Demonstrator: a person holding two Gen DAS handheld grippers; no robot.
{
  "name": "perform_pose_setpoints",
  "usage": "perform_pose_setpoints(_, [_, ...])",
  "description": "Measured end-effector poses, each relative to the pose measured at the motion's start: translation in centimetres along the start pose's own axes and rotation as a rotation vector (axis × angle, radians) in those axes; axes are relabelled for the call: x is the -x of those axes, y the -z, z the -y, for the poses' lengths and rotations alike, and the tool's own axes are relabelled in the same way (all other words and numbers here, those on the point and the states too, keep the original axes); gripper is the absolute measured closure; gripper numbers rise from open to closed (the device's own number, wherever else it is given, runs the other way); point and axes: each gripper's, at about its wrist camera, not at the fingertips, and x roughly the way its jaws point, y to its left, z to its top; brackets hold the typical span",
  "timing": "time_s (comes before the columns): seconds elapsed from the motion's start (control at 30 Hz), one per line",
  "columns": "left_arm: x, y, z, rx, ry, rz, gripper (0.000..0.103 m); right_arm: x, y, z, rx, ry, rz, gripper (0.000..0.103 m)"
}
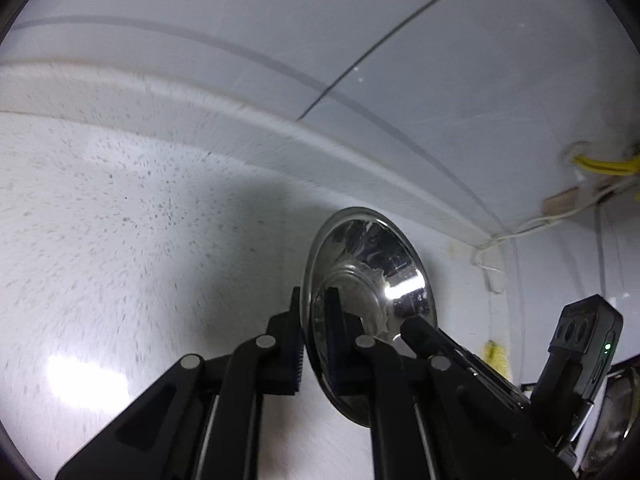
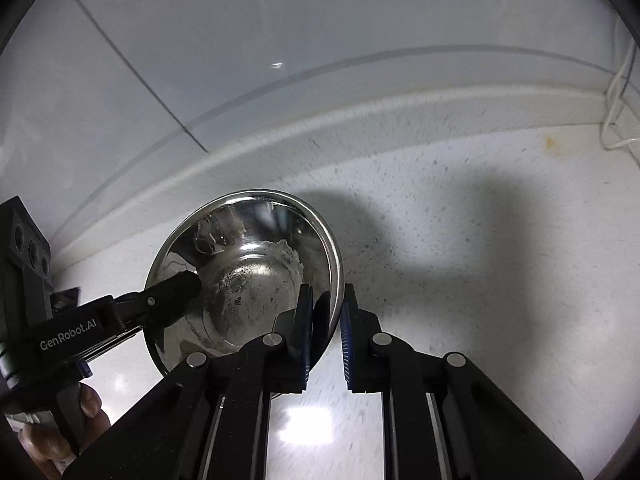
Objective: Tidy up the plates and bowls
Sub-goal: 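Close both grippers on the rim of the smallest steel bowl, then carry the small bowl into the bowl stack and open both grippers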
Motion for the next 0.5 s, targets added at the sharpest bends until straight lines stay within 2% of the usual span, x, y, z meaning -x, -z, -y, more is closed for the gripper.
perform_pose_setpoints(0.13, [4.9,1.8,2.2,-0.023,0.045,0.032,0.095,5.7,1.2,-0.6,0.017,-0.013,0.062,0.091])
perform_pose_setpoints(0.27, [8.9,5.5,4.5,-0.056,0.076,0.033,0.095,10.8,3.5,-0.5,0.034,-0.022,0.094,0.091])
perform_pose_setpoints(0.5, [13.3,15.0,7.6,-0.117,0.162,-0.050,0.095,19.2,12.3,1.8,0.057,-0.006,0.135,0.091])
